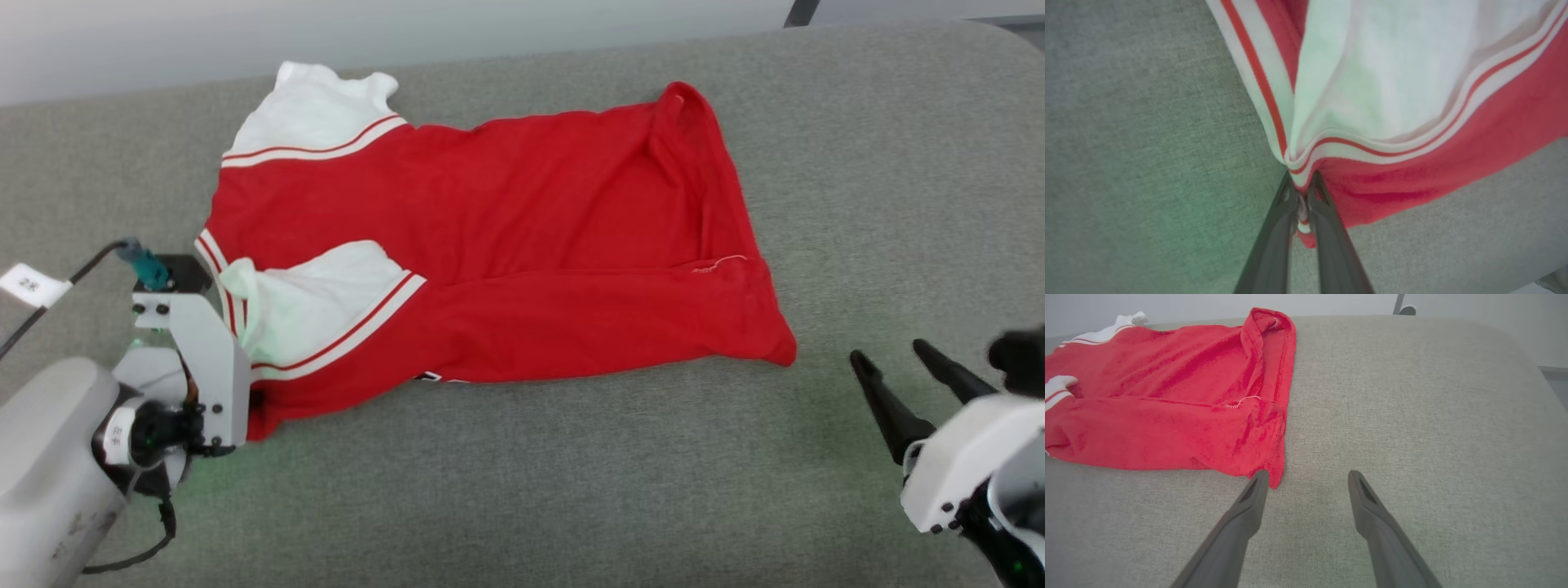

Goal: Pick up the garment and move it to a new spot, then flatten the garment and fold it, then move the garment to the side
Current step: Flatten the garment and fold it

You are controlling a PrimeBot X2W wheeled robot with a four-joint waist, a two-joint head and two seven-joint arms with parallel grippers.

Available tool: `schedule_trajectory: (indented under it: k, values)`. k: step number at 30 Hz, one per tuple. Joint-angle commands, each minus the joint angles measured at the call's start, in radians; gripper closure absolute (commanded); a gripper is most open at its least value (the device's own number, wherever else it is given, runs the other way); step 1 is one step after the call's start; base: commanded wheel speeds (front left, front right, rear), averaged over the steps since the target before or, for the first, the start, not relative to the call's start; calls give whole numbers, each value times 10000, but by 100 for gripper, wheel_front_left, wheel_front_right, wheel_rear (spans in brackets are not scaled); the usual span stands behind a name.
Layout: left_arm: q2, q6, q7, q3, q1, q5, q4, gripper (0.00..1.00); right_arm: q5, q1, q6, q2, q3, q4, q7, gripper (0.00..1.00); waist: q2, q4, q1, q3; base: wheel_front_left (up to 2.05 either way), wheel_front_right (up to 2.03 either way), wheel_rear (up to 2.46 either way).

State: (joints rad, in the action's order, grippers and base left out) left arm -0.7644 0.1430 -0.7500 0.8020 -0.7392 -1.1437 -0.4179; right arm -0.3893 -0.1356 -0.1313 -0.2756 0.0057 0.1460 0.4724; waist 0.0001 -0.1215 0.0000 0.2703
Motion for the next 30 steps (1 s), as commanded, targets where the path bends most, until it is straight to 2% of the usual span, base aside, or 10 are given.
schedule_trajectory:
  k: [1,8,21,22,23,30]
  values:
    - [200,-58,114,115,-21,104,-114,100,-165,-285,9,-139,123,-147,479,0,-1,91,0,78,0,0,0]
    - [578,-209,126,221,-357,208,-234,100,-599,-1612,9,-374,428,-1262,2178,0,-1,445,0,308,0,0,0]
    - [1139,-528,311,299,-859,331,-657,100,-889,-3136,9,-321,1308,-3694,3188,0,-1,960,0,608,0,0,0]
    - [1169,-539,343,290,-882,319,-714,100,-882,-3225,9,-319,1344,-3881,3218,62,-1,977,0,615,0,0,0]
    - [1186,-574,364,282,-902,302,-770,100,-791,-3281,9,-365,1428,-4050,3271,100,-1,993,0,620,0,0,0]
    - [1195,-758,417,259,-993,255,-1066,100,-917,-3664,11,-535,1619,-4479,3159,100,-1,1075,0,566,0,0,0]
